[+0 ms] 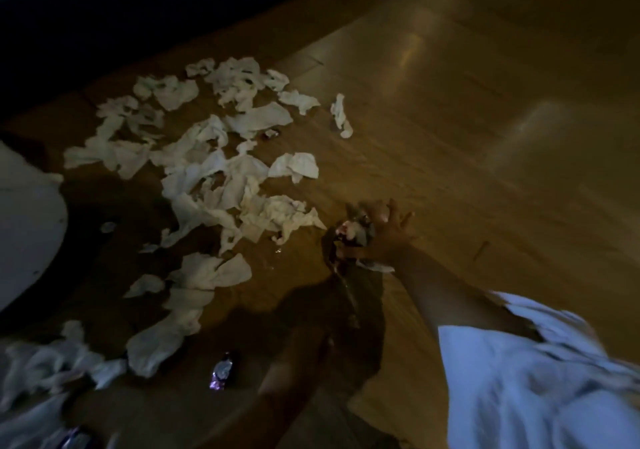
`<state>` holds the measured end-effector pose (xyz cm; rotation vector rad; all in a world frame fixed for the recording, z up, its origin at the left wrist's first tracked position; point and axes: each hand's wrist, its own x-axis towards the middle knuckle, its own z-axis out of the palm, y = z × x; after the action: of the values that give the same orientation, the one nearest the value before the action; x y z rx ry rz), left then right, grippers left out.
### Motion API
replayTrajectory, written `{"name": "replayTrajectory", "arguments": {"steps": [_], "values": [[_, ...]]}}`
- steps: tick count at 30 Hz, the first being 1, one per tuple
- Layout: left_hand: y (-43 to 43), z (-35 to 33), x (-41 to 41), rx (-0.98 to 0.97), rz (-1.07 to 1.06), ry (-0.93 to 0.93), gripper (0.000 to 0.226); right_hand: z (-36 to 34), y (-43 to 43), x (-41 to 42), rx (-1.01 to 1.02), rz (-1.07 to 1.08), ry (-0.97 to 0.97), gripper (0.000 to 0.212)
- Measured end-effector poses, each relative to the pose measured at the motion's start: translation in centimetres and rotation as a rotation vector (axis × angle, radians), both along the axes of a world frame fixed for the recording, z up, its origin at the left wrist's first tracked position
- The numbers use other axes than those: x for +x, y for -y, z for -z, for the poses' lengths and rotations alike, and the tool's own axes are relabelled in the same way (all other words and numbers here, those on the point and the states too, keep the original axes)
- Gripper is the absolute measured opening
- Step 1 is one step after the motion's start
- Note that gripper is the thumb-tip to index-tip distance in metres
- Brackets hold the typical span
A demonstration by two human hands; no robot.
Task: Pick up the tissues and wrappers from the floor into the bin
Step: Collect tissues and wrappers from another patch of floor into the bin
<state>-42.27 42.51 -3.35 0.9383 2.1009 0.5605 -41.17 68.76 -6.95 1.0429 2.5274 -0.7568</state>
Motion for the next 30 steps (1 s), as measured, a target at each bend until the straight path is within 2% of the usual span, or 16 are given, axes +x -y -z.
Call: {"name": "replayTrajectory", "arguments": {"steps": [1,3,5,7,9,12,13,14,16,19,21,23,26,30], "values": [[1.3,0.4,-0.7,0.074,-0.072,-0.07,0.027,0.8,1.2,-0.3,0.006,-0.018,0.015,0.112],[3.7,1.1,-2.5,0.066,-0.145,-0.215,0.022,1.4,4.7,-0.2,0.075,-0.007,-0.02,0.089],[6.6,2.3,-4.2,-0.057,-0.214,-0.281,0.047,1.4,7.8,0.8,0.231,-0.028,-0.088,0.066],[8.7,3.2,-5.0,-0.178,-0.213,-0.346,0.059,1.6,8.8,1.7,0.292,-0.1,-0.116,0.059],[10.0,3.5,-4.8,-0.329,-0.105,-0.355,0.054,1.4,8.7,2.2,0.197,-0.115,-0.218,0.052],[11.2,4.5,-4.8,-0.382,0.012,-0.43,0.052,-0.1,9.3,2.4,-0.016,0.016,-0.487,0.022],[11.3,3.8,-4.9,-0.371,0.069,-0.469,0.05,-0.7,9.9,2.1,-0.043,0.027,-0.513,0.019],[11.4,3.0,-5.1,-0.356,0.108,-0.487,0.048,-1.3,10.7,1.6,-0.047,-0.001,-0.524,0.023],[11.3,2.6,-5.9,-0.236,0.071,-0.403,0.049,-2.4,12.5,-0.3,-0.113,-0.053,-0.557,0.034],[11.5,1.4,-7.3,-0.084,-0.234,-0.187,0.044,-4.0,15.8,-4.5,-0.214,-0.195,-0.577,0.031],[12.2,1.2,-8.8,0.068,-0.462,-0.252,0.031,-4.3,17.7,-8.2,-0.179,-0.389,-0.481,0.042],[13.5,1.3,-10.4,0.138,-0.588,-0.343,0.031,-4.0,18.9,-11.6,-0.051,-0.63,-0.299,0.058],[15.4,2.6,-12.2,0.049,-0.509,-0.487,0.032,-3.1,20.5,-14.8,0.013,-0.817,-0.107,0.067],[16.9,4.6,-11.7,-0.108,-0.395,-0.516,0.041,-1.3,22.8,-13.7,0.003,-0.85,0.067,0.06]]}}
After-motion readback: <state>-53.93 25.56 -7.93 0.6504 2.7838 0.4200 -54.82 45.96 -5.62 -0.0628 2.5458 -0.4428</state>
